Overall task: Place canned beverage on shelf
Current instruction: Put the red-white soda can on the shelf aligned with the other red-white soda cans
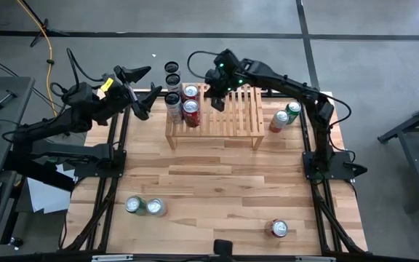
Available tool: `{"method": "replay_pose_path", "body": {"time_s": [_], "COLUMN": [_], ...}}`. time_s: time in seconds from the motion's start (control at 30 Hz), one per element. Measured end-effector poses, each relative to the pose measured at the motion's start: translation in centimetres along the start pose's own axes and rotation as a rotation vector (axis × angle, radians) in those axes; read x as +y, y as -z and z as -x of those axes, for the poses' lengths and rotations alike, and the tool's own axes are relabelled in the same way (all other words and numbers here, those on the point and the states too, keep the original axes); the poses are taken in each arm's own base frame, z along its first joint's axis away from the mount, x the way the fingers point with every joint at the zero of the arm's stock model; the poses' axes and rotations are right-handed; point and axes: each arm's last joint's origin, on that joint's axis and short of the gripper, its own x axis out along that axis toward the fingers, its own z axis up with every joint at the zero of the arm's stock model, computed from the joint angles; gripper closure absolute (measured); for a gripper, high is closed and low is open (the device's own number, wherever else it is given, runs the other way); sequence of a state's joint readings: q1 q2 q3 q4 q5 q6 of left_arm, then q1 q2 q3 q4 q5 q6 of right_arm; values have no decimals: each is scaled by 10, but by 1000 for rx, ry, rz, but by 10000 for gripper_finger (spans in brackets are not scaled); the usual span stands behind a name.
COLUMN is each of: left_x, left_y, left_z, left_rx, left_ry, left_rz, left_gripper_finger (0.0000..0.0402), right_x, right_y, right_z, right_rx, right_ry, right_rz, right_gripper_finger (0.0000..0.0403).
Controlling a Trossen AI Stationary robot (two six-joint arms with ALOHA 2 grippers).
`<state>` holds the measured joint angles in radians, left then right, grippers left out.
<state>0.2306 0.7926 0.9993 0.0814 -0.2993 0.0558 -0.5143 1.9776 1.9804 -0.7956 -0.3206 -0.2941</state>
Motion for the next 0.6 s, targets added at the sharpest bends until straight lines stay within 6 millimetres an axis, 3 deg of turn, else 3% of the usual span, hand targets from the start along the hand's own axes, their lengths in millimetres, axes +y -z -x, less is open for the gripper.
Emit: {"method": "replay_pose_path", "body": {"time_s": [0.2,0.43,0.6], "left_x": [2,0,-2], "left_y": [6,9,35], "left_z": [8,11,14], "left_rx": [95,88,57], "left_ry": [5,111,152], "left_rz": [15,32,109], "left_gripper_finger": [16,16,16], "right_x": [-6,5,9], "right_y": [2,1,0], "right_z": [39,75,87], "right_rx": [17,23,12], "right_ry": [57,63,82], "right_rz": [-48,-77,-125], "right_gripper_finger": [403,403,403]}}
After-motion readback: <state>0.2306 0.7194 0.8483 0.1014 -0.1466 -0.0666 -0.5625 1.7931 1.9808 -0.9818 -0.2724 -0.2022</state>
